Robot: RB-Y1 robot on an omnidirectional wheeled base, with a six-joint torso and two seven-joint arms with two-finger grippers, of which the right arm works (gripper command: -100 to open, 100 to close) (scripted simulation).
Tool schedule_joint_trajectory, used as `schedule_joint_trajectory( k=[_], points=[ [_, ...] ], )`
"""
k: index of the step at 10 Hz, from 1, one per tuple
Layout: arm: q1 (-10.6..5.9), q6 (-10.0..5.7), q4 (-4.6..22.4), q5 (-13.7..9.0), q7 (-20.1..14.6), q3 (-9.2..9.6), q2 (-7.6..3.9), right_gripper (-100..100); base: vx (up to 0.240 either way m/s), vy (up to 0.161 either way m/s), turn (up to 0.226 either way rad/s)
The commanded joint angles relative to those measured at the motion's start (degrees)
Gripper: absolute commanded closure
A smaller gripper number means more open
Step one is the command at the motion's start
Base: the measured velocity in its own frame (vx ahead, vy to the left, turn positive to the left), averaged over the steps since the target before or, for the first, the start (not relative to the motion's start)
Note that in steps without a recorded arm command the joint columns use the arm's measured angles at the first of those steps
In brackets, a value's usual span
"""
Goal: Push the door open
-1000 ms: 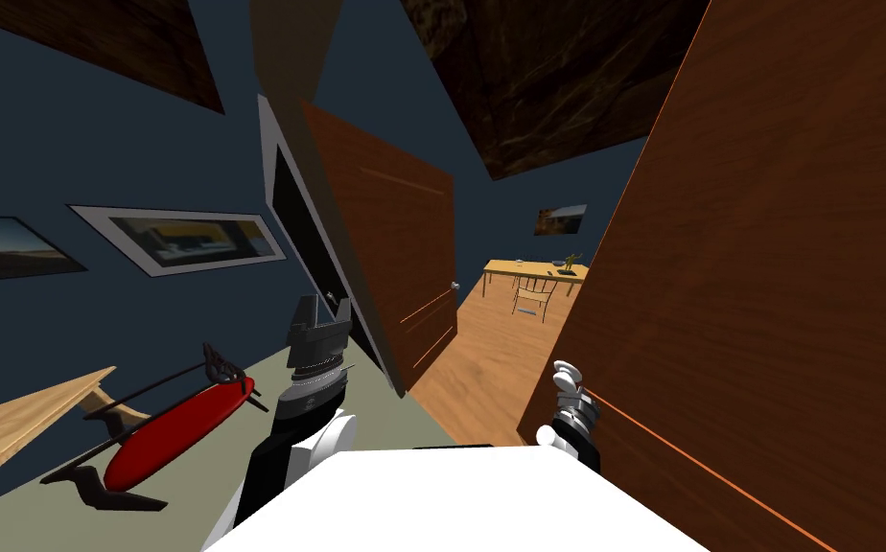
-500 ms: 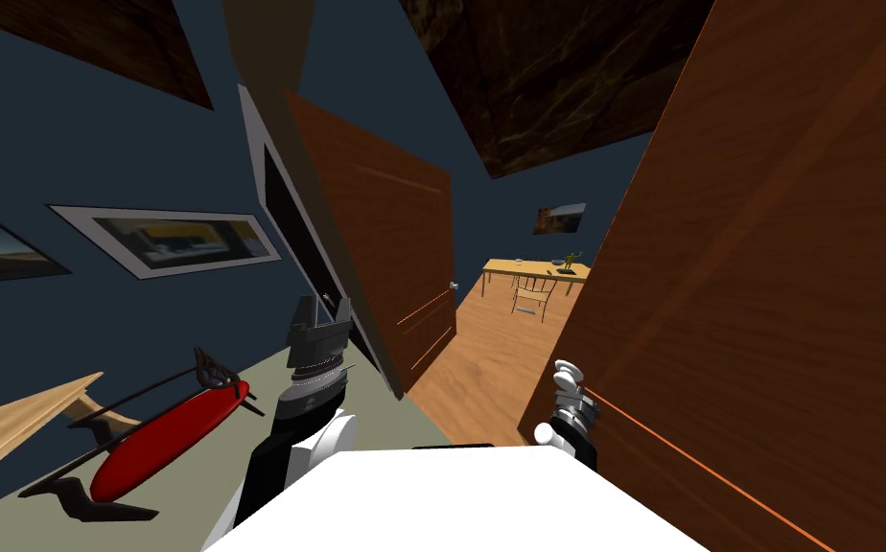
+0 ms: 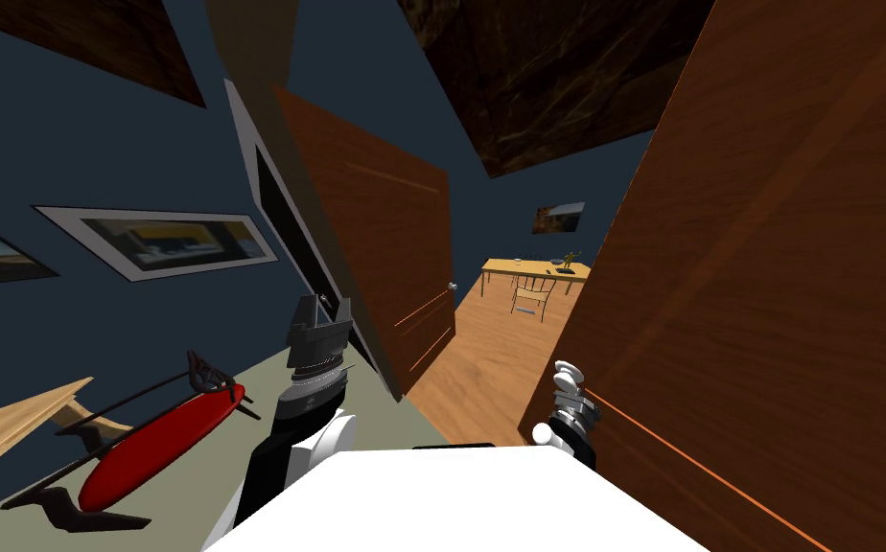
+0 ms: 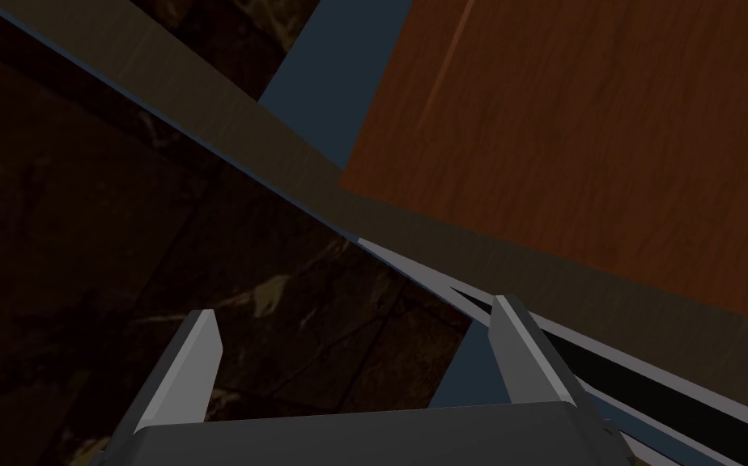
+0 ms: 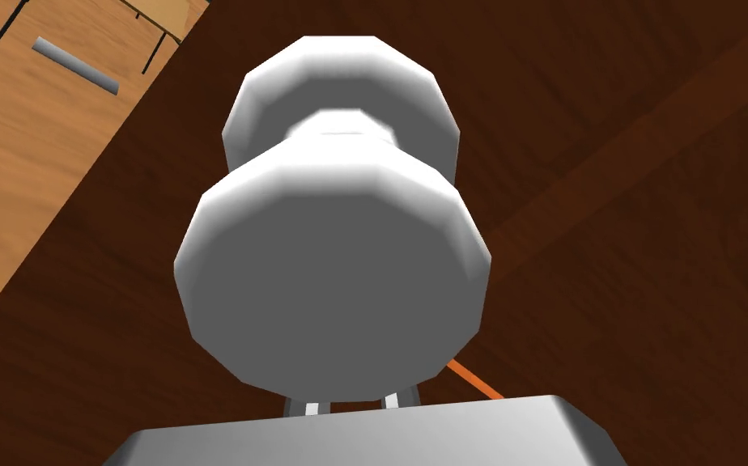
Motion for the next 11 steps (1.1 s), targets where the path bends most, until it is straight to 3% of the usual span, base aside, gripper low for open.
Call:
schedule_joint_trajectory(
  k=[1,3,5,6,7,8,11],
  points=[
    [-1.71,-0.93,0.6,0.2,-1.5,0.12,-0.99,100,0.015,-0.006,-0.002],
    [-1.71,-0.93,0.6,0.2,-1.5,0.12,-0.99,100,0.003,-0.007,0.001],
    [-2.16,-1.32,0.9,-0.7,-5.4,0.18,-0.76,100,0.028,-0.019,-0.017],
    [-2.16,-1.32,1.7,-0.7,-6.1,0.18,-0.76,100,0.043,-0.019,0.008],
    [-2.16,-1.32,0.9,-0.7,-6.1,0.18,-0.76,100,0.017,-0.007,-0.002],
    [-0.71,-0.4,0.7,-0.7,-7.3,-0.13,0.39,-100,-0.014,-0.005,-0.033],
    [-0.66,-0.7,-0.3,0.1,-11.4,-0.82,1.57,-100,-0.048,0.042,0.033]
  ],
)
